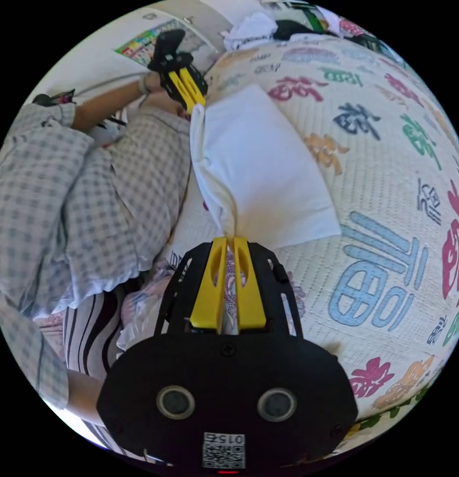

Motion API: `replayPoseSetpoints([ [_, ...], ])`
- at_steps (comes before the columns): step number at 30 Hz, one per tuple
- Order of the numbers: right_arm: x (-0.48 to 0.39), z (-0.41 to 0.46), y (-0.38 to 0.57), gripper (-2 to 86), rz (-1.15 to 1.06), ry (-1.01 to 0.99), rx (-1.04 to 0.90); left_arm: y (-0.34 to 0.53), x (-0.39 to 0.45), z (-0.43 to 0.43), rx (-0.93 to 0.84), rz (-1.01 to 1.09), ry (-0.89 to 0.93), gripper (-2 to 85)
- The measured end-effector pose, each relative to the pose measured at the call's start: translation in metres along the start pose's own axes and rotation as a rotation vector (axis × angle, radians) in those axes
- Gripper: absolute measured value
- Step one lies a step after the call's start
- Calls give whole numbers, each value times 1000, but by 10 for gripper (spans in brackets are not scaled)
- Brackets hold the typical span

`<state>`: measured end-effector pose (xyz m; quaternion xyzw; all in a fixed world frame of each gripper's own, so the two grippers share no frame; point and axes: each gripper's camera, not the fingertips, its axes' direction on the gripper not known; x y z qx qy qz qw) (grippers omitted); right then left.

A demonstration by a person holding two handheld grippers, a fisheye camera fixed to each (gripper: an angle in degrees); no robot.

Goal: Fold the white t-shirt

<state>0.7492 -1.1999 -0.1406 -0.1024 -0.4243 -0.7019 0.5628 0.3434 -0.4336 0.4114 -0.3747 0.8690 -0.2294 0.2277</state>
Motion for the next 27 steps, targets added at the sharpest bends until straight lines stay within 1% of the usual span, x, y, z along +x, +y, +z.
replayPoseSetpoints([
  [1, -3, 17, -6, 32, 6, 17, -56, -3, 7, 11, -66, -5, -18, 5],
  [3, -6, 31, -13, 42, 21, 26, -84, -8, 17, 20, -138, 1, -39, 9],
  [6, -2, 31, -14, 51, 68, -21, -57, -9, 26, 15, -219, -24, -70, 19],
  [7, 2, 26, -11, 50, 106, -26, -29, -7, 28, 11, -276, -49, -86, 25],
  [8, 5, 18, -9, 48, 136, -27, 21, -6, 30, 8, -290, -59, -89, 27],
  [9, 5, 14, -8, 46, 148, -24, 48, -6, 35, -2, -283, -75, -91, 31],
  [11, 2, 1, -12, 41, 162, 14, 154, -10, 46, -21, -211, -77, -108, 35],
  [13, -2, 2, -24, 37, 140, 42, 172, -27, 60, -41, -119, -78, -156, 38],
  [15, -5, 12, -41, 21, 109, 68, 155, -42, 66, -43, -75, -58, -142, 39],
  [17, 1, 37, -65, 3, 85, 44, 120, -56, 66, -32, -104, -38, -127, 34],
  [18, 3, 46, -70, 1, 79, 28, 96, -62, 63, -20, -154, -43, -118, 27],
  [20, 12, 85, -86, -4, 93, 39, -31, -63, 56, -2, -241, -60, -99, 10],
  [21, 13, 91, -87, -4, 87, 37, -35, -58, 51, 7, -300, -75, -123, 6],
  [22, 17, 96, -87, -4, 99, 20, -7, -51, 48, 9, -309, -86, -152, 3],
  [24, 27, 97, -85, -3, 145, -27, 43, -40, 43, -4, -250, -127, -144, 1],
  [27, 42, 92, -79, 8, 194, -106, 93, -24, 29, -35, -185, -205, -83, 4],
])
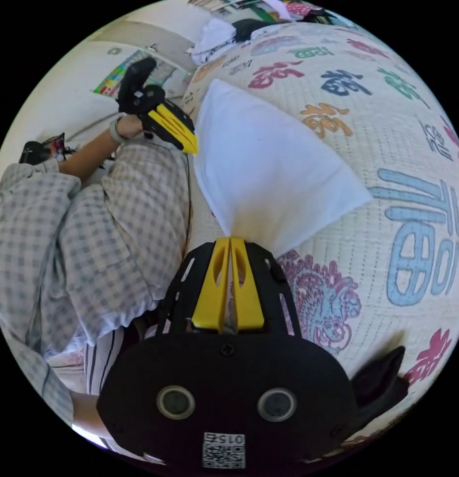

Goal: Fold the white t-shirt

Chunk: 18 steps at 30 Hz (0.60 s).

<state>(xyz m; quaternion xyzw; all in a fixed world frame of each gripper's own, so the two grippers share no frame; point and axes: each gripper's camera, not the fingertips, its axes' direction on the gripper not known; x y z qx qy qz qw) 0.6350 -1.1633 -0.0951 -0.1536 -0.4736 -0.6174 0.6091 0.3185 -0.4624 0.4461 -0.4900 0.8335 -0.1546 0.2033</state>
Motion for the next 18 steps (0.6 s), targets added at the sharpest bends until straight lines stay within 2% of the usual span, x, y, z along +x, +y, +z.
replayPoseSetpoints([
  [2, 19, -19, 12, 49, 61, -55, 159, 15, -16, -27, 87, -48, 66, 14],
  [4, 41, -33, 26, 80, 141, -129, 318, 41, -48, -66, 235, -159, 153, 68],
  [7, 81, -34, 38, 127, 291, -233, 464, 67, -91, -94, 288, -291, 209, 142],
  [13, 124, -10, 16, 127, 312, -439, 557, 88, -155, -120, 391, -359, 492, 156],
  [18, 128, 3, -33, 96, 230, -387, 500, 88, -180, -148, 407, -311, 583, 137],
])
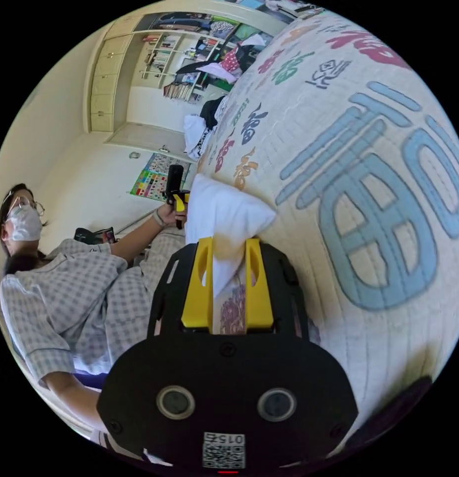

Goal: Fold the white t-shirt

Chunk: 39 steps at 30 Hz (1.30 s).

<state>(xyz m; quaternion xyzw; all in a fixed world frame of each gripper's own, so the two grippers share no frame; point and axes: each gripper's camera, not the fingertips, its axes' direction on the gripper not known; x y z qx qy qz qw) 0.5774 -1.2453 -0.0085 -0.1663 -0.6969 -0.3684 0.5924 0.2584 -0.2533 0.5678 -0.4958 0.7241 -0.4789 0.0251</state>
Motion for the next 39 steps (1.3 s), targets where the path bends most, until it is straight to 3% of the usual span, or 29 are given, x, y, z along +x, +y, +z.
replayPoseSetpoints([
  [5, 14, 53, -52, 52, 50, -143, -92, -14, -2, -46, -55, 17, 39, 72],
  [8, 4, 71, -77, 35, 81, -101, -89, -16, 3, -93, -63, 43, 52, 55],
  [13, -41, 112, -137, 20, 26, -83, -68, 10, 14, -263, 58, 168, 32, 51],
  [21, -109, 285, -293, 15, -129, -122, -113, 65, -17, -558, 185, 295, -65, 51],
  [25, -123, 360, -359, 14, -123, -208, -174, 111, -39, -666, 372, 215, -44, 50],
  [29, -131, 392, -407, 14, -112, -195, -219, 125, -45, -713, 461, 86, 31, 51],
  [33, -134, 397, -433, 14, -71, -229, -151, 94, -17, -773, 450, 19, 57, 51],
  [39, -132, 384, -491, 16, -41, -250, 59, -35, 48, -878, 298, 76, -89, 52],
])
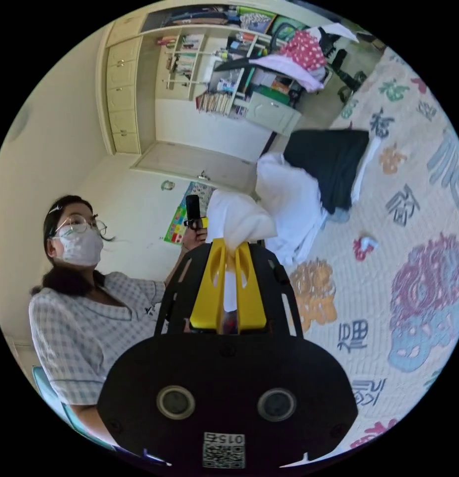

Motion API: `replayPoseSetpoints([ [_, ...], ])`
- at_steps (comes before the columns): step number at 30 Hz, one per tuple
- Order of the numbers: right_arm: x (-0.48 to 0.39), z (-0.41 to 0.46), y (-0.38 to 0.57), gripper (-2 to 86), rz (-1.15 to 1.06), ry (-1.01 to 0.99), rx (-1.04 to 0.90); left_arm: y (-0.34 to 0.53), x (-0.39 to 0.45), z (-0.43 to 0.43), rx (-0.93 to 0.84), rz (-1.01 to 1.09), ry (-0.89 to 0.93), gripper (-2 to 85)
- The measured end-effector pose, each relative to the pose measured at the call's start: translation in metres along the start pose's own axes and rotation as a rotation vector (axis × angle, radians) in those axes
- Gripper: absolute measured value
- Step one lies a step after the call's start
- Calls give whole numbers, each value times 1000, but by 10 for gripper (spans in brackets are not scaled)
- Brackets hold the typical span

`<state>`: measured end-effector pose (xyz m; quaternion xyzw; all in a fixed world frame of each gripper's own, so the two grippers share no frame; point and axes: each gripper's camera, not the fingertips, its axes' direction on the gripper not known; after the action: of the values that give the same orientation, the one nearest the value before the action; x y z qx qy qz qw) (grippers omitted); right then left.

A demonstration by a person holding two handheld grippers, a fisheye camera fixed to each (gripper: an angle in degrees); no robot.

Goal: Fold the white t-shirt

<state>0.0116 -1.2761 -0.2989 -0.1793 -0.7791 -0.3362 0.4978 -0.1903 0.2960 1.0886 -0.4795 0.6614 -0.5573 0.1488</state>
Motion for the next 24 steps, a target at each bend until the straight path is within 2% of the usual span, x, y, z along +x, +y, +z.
replayPoseSetpoints([
  [4, 16, -7, -63, 20, -65, 38, 164, -124, 1, -34, -40, 67, -95, 50],
  [7, 43, 4, -107, 25, -36, 89, 214, -192, -22, -48, -72, 9, -178, 50],
  [12, 100, 55, -149, 47, 124, 217, 97, -236, -77, -50, -205, -139, -416, 56],
  [15, 127, 73, -136, 72, 192, 205, 123, -224, -89, -56, -161, -130, -444, 73],
  [17, 130, 73, -103, 86, 173, 157, 199, -202, -85, -69, -80, -121, -397, 84],
  [19, 127, 80, -71, 92, 176, 202, 219, -159, -73, -88, 35, -101, -313, 98],
  [24, 130, 155, -14, 166, 279, 222, 108, -71, -66, -90, 89, -167, -207, 116],
])
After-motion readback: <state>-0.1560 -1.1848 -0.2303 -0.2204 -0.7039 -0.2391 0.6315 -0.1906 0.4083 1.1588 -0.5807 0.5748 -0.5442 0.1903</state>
